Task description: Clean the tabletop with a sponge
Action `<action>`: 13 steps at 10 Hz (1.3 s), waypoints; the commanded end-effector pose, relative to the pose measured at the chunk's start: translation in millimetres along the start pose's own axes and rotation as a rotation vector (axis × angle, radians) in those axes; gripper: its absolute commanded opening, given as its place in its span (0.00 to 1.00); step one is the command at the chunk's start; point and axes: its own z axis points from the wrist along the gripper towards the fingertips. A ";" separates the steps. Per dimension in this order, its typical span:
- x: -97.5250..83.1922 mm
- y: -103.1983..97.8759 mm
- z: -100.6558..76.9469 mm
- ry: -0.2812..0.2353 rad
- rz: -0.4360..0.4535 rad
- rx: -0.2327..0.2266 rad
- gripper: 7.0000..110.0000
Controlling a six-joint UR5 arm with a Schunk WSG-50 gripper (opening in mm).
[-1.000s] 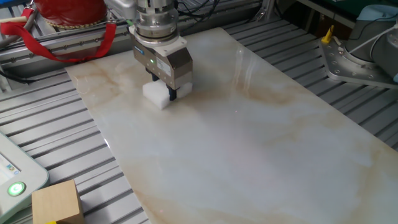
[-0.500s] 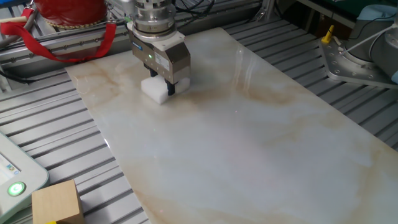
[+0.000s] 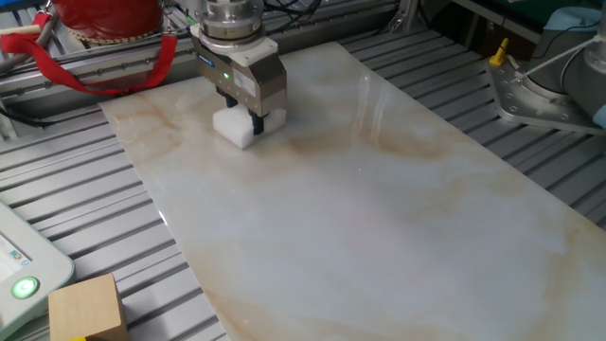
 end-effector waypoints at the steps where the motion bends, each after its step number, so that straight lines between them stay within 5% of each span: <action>1: 1.7 -17.9 -10.6 0.009 -0.002 0.047 0.00; 3: -7.8 -29.5 -32.3 0.016 0.008 0.108 0.00; 7: -29.4 10.5 -78.5 0.002 0.029 0.063 0.00; 9: -45.8 50.4 -92.6 -0.015 0.046 0.015 0.00; 11: -52.8 106.6 -100.2 -0.003 0.109 -0.092 0.00; 13: -57.9 148.0 -101.2 0.000 0.118 -0.120 0.00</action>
